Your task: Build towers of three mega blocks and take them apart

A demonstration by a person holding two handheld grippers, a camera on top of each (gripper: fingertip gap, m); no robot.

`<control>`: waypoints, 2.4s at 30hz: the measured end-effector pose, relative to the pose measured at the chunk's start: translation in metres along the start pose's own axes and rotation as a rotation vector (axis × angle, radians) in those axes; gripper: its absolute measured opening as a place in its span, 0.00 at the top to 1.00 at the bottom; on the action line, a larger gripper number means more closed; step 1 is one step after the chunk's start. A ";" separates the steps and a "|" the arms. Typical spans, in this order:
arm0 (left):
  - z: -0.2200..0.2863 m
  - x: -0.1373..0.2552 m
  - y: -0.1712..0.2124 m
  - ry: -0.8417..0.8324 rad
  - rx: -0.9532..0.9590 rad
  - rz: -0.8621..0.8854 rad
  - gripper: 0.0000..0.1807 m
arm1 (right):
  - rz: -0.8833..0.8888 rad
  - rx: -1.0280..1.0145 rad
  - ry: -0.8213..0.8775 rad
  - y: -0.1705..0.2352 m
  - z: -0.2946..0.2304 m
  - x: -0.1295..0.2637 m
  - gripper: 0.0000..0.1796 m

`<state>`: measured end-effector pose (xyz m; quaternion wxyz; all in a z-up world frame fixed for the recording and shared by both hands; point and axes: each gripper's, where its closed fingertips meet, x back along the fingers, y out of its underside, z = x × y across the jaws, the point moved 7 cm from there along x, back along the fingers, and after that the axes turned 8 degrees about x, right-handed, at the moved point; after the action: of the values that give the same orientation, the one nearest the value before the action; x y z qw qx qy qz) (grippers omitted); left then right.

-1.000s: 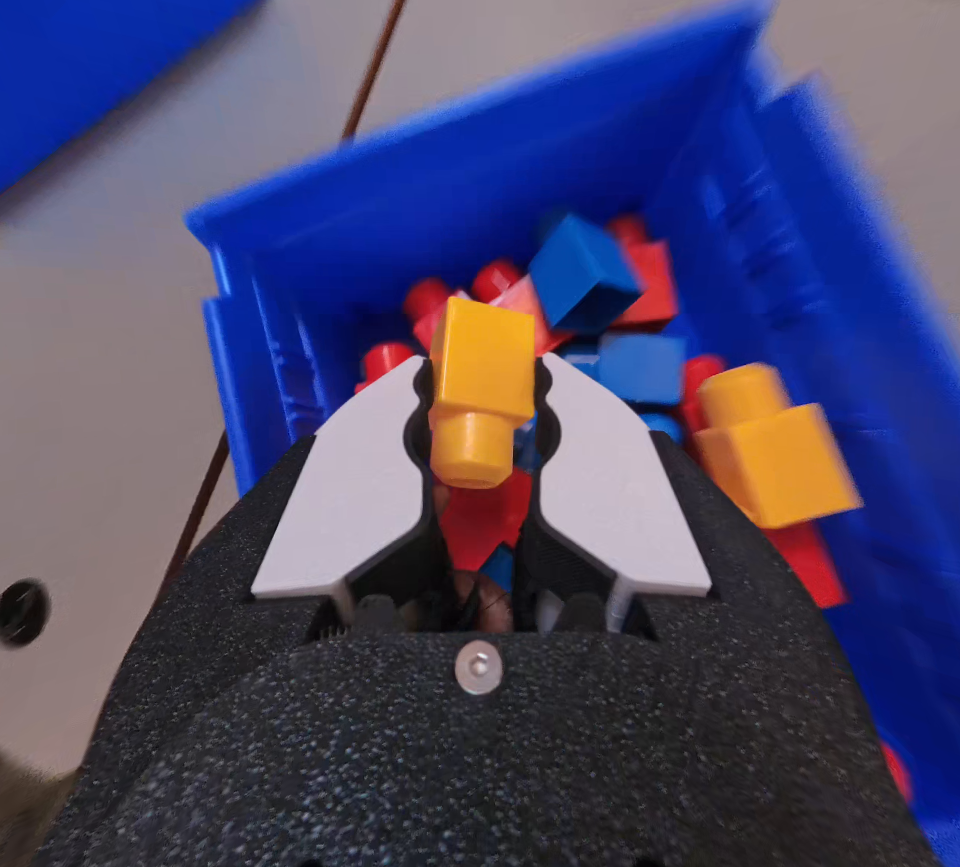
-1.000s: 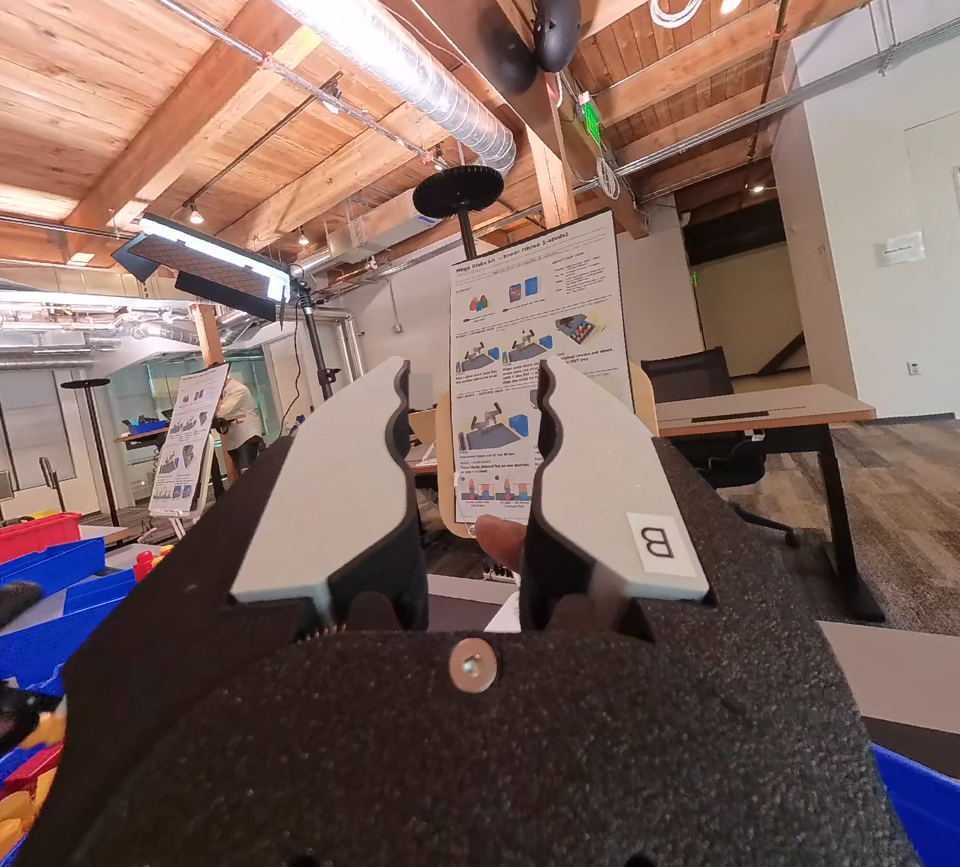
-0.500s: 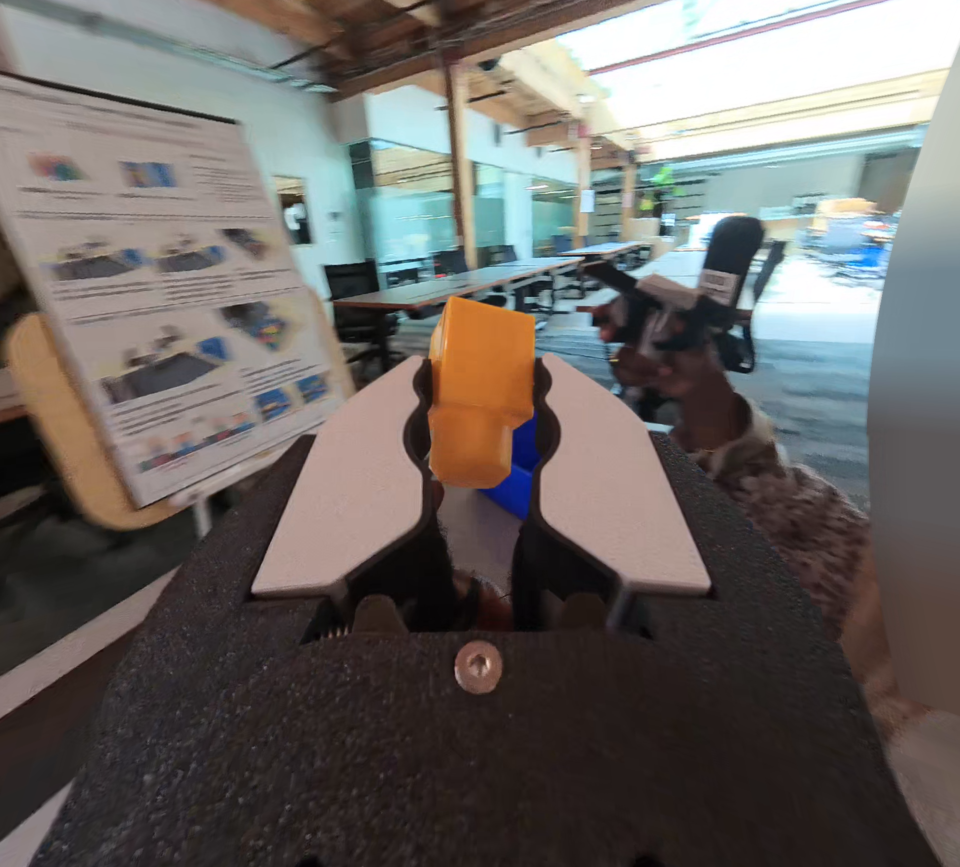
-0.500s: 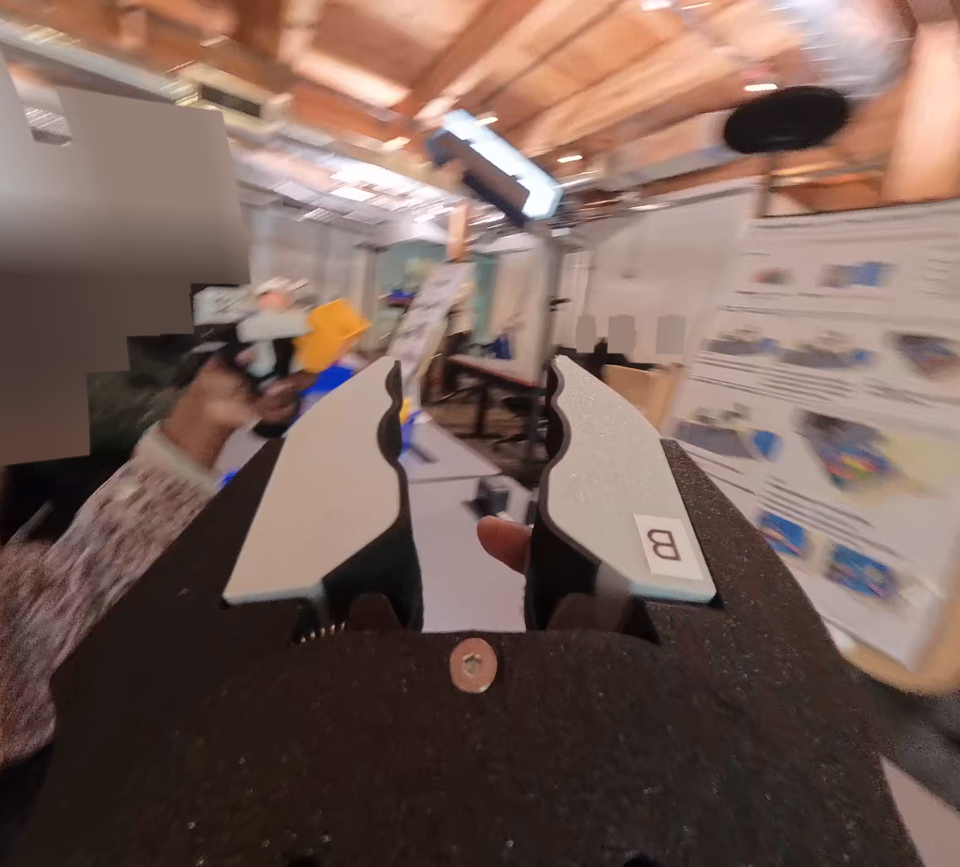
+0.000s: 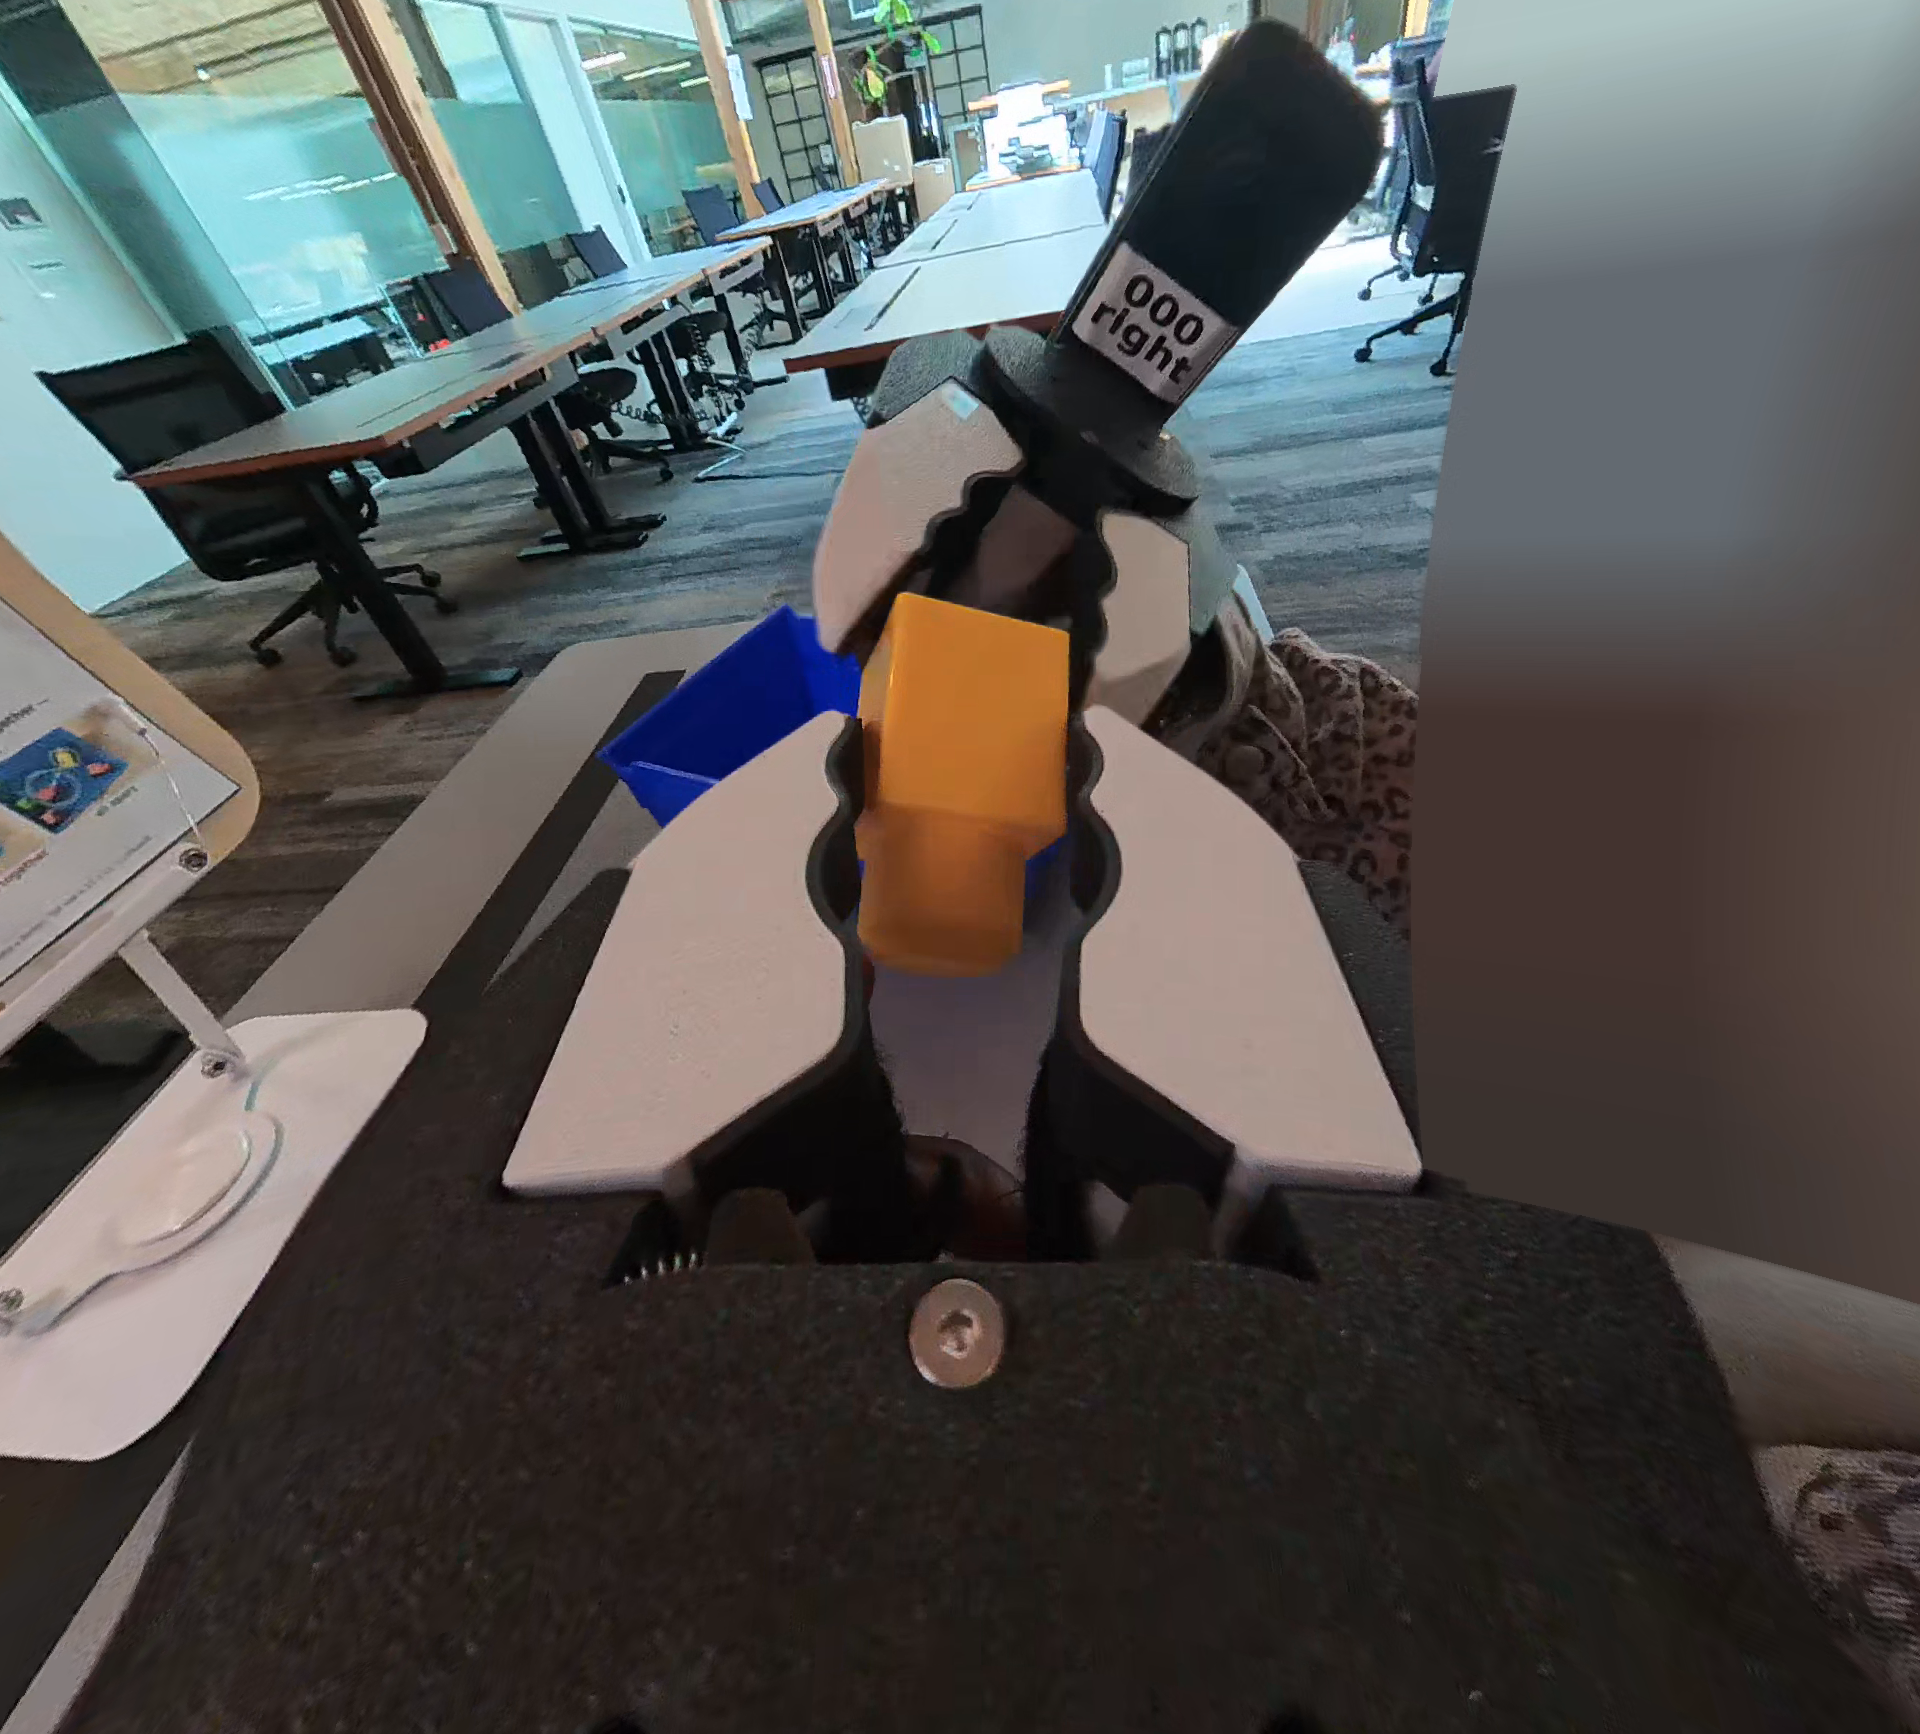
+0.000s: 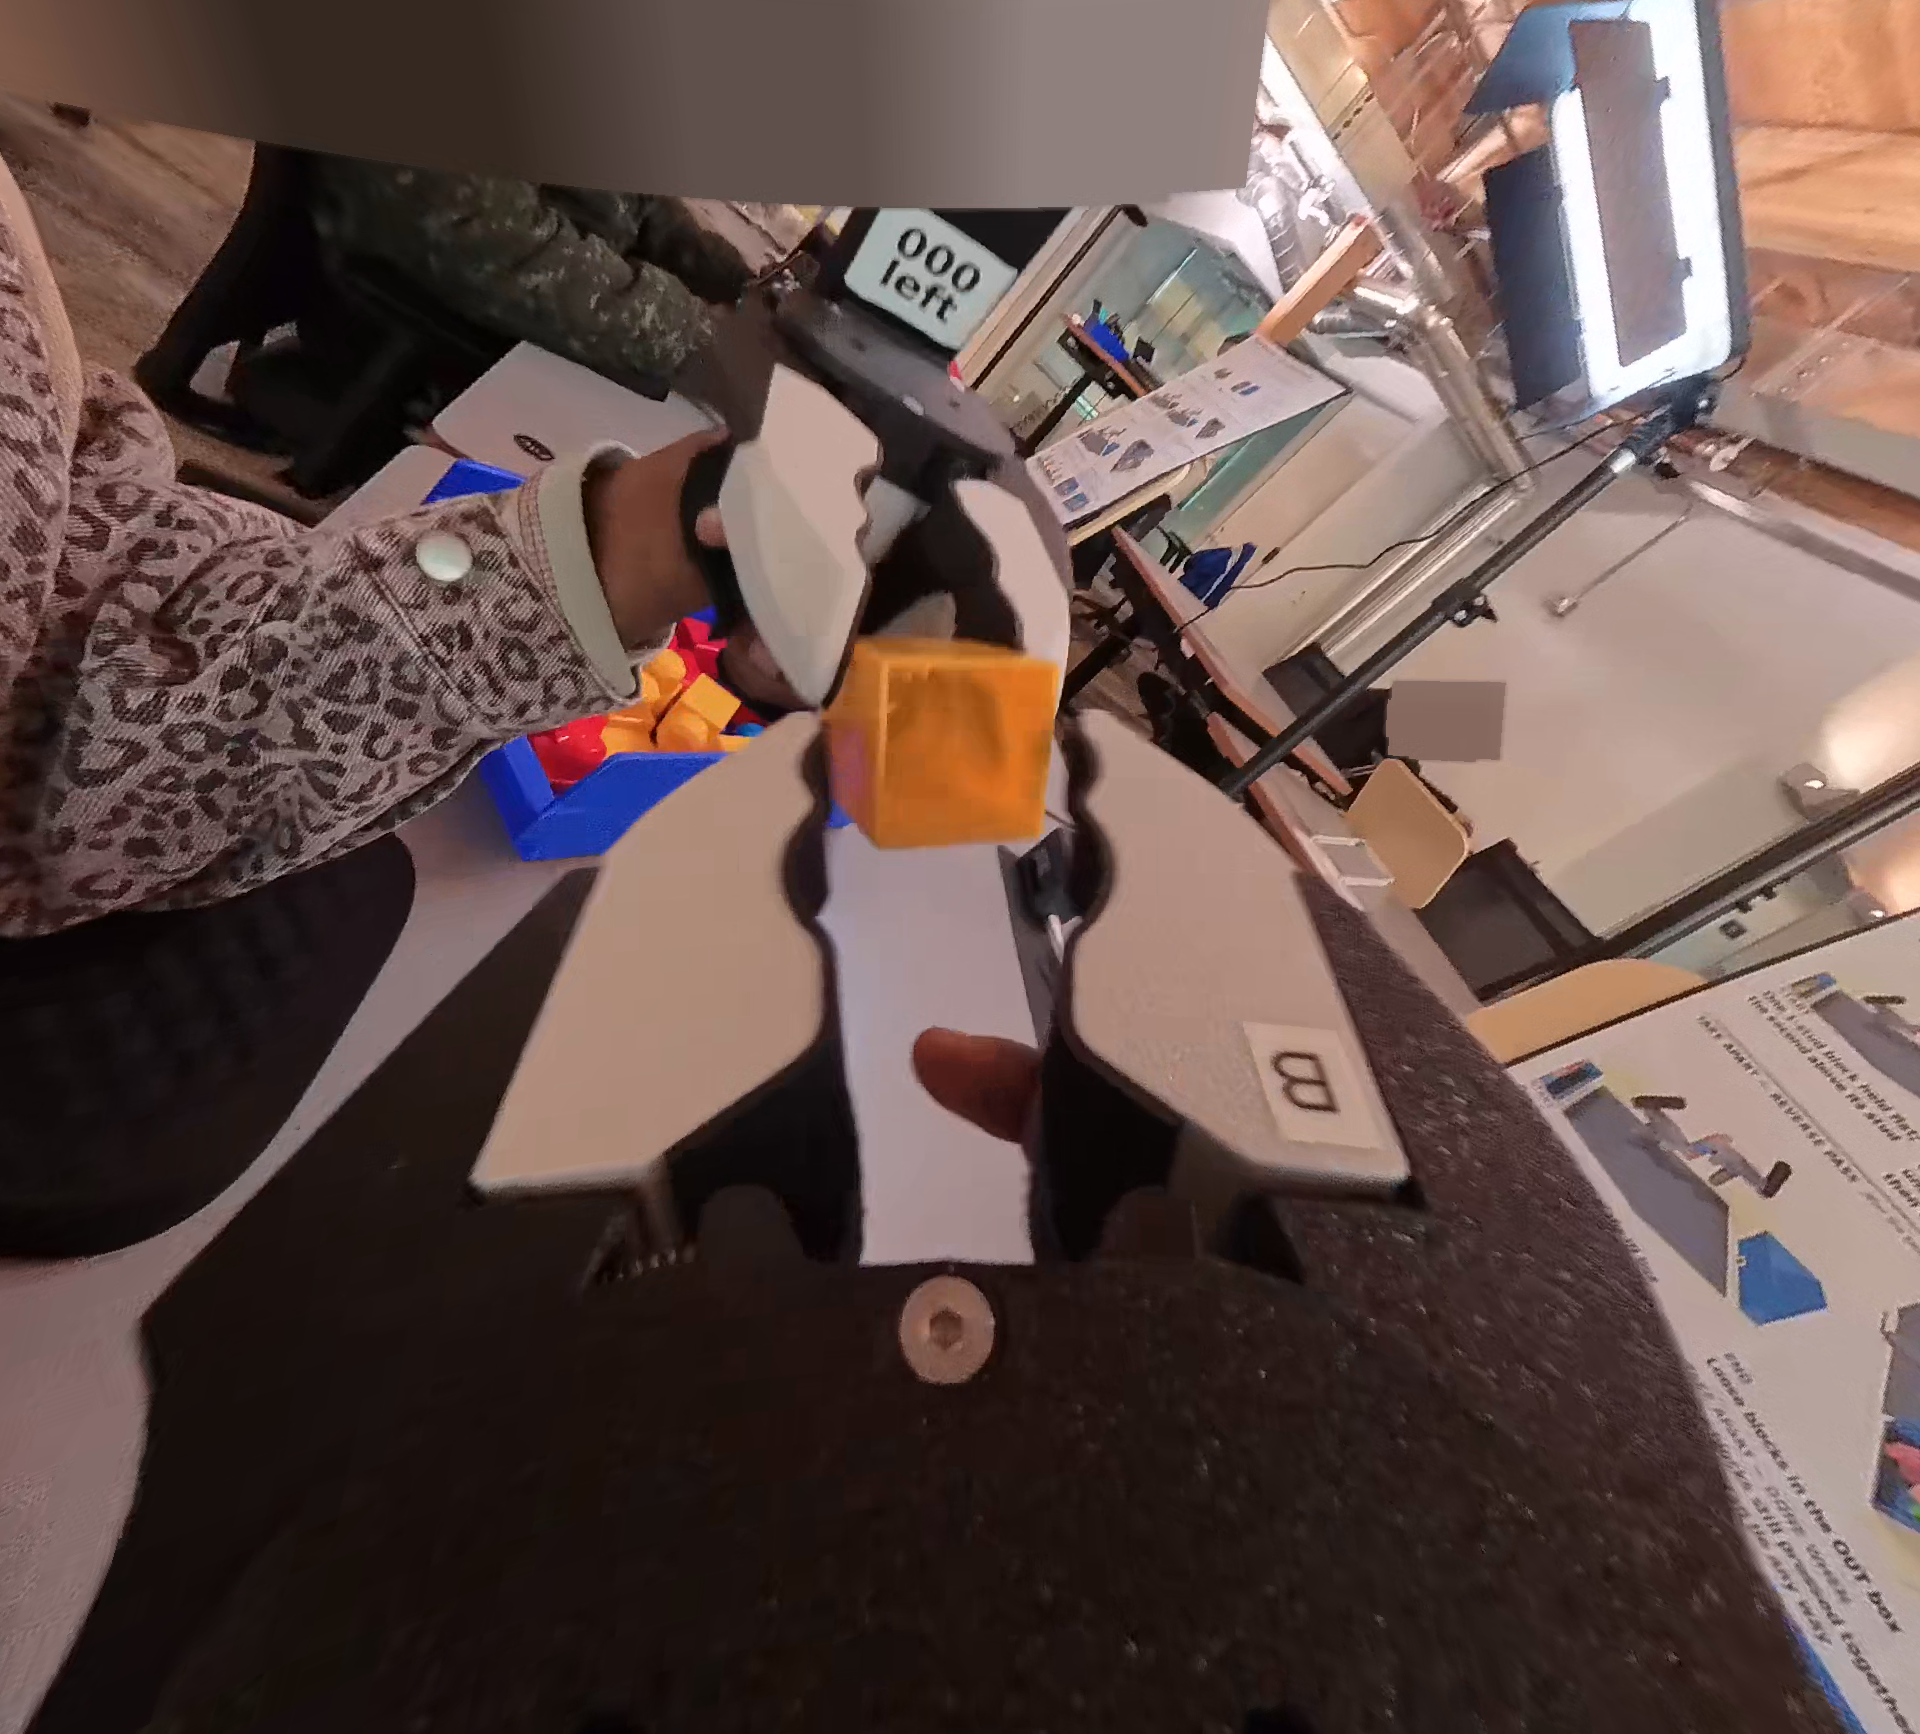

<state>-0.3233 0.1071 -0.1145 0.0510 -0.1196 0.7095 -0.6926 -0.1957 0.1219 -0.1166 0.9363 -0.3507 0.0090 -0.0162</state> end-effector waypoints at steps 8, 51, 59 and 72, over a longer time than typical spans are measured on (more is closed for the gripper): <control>-0.019 0.006 -0.008 -0.089 0.102 0.155 0.70 | 0.013 0.079 0.166 0.004 0.015 0.007 0.81; -0.060 0.122 0.040 -1.136 0.110 -0.333 0.71 | -0.094 0.232 0.405 0.006 0.032 0.051 0.80; -0.079 0.217 0.164 -1.394 0.773 -0.910 0.58 | -0.160 0.248 0.451 0.011 0.036 0.059 0.80; -0.102 0.227 0.221 -1.329 0.982 -0.942 0.73 | -0.236 0.288 0.469 0.018 0.038 0.054 0.80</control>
<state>-0.5887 0.1542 -0.3092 0.2042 -0.7281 0.0438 -0.6529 -0.1404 0.1583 -0.1002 0.9405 -0.1995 0.1818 -0.2066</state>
